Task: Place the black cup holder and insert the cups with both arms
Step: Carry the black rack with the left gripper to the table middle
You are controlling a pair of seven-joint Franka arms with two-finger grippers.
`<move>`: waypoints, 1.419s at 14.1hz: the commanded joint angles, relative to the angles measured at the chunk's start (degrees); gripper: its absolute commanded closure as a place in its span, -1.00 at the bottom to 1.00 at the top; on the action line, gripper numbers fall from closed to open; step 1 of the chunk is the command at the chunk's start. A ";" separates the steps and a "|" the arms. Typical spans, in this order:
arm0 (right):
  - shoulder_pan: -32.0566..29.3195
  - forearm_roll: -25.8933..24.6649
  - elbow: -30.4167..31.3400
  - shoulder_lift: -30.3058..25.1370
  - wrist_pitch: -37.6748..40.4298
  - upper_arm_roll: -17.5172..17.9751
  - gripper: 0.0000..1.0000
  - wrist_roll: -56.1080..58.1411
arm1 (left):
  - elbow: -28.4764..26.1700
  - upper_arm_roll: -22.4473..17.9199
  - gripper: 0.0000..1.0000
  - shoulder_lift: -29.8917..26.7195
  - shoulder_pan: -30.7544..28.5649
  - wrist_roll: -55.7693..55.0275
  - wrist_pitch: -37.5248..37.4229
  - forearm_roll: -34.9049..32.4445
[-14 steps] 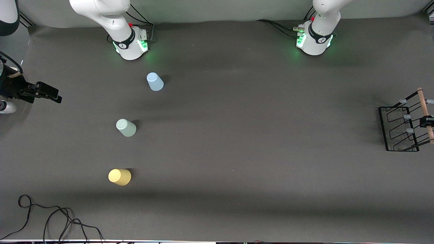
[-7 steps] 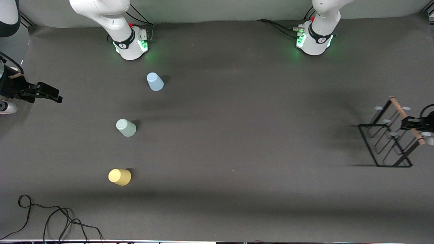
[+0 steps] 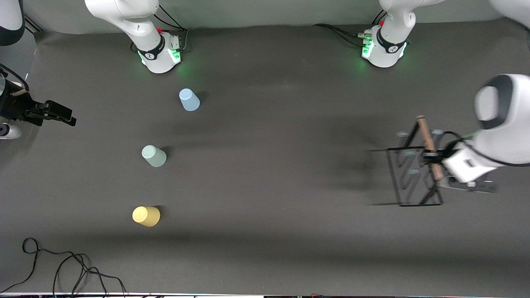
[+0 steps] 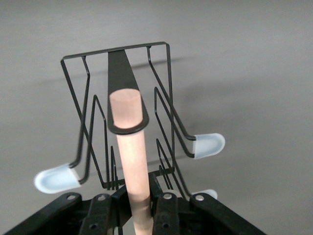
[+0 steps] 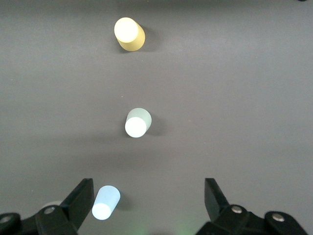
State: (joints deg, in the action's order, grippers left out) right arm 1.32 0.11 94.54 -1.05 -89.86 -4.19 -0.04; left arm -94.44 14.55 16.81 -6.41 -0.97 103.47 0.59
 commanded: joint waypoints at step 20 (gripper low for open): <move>0.35 -0.29 2.84 -1.06 -1.72 -0.56 -1.00 1.18 | 25.10 -0.66 1.00 22.74 40.86 -43.59 7.26 1.51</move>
State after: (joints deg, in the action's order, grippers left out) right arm 1.28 0.11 95.98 -1.07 -90.34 -4.51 0.08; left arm -72.13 14.64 37.85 32.44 -42.96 109.76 1.02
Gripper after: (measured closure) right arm 0.000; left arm 0.907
